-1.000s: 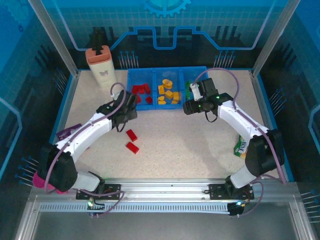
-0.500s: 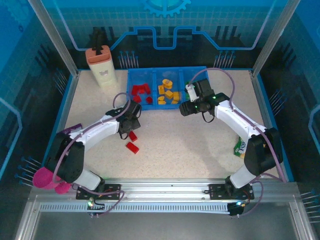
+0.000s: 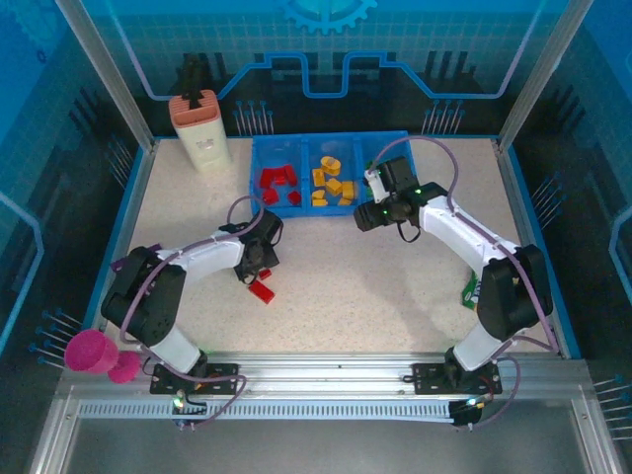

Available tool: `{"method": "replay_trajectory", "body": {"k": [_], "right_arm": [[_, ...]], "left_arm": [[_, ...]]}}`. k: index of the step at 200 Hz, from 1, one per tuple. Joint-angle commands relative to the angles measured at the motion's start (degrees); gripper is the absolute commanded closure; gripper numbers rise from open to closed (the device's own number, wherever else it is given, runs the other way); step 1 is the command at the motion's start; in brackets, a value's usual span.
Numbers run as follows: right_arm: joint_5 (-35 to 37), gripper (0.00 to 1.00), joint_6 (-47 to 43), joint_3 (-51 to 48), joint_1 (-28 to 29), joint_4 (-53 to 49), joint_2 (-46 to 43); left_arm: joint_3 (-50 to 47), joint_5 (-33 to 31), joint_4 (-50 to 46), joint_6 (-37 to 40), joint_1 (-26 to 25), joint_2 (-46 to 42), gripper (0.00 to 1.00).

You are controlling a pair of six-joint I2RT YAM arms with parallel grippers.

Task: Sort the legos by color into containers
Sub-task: Pick up the lego from the center of the table, then place the lego in the container.

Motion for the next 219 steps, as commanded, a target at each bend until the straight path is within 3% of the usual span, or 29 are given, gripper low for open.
{"method": "replay_trajectory", "body": {"k": [1, 29, 74, 137, 219], "right_arm": [[0.76, 0.25, -0.82, 1.96, 0.59, -1.11, 1.10], [1.60, 0.26, -0.98, 2.13, 0.57, -1.46, 1.38], [2.90, 0.26, -1.20, 2.50, 0.64, -1.92, 1.28], [3.94, 0.26, -1.32, 1.35, 0.62, -1.55, 0.00], [3.69, 0.25, -0.71, -1.44, 0.19, 1.18, -2.88]], "left_arm": [[-0.66, 1.79, 1.90, -0.65, -0.15, 1.96, 0.44], [-0.79, 3.16, 3.36, -0.65, -0.15, 3.48, 0.60], [2.09, 3.64, 2.53, 1.45, -0.15, 2.78, 0.73], [25.16, -2.04, -2.18, 13.80, 1.86, 6.50, 0.75], [42.38, -2.48, 4.79, 16.38, 5.52, 24.23, 0.76]]}}
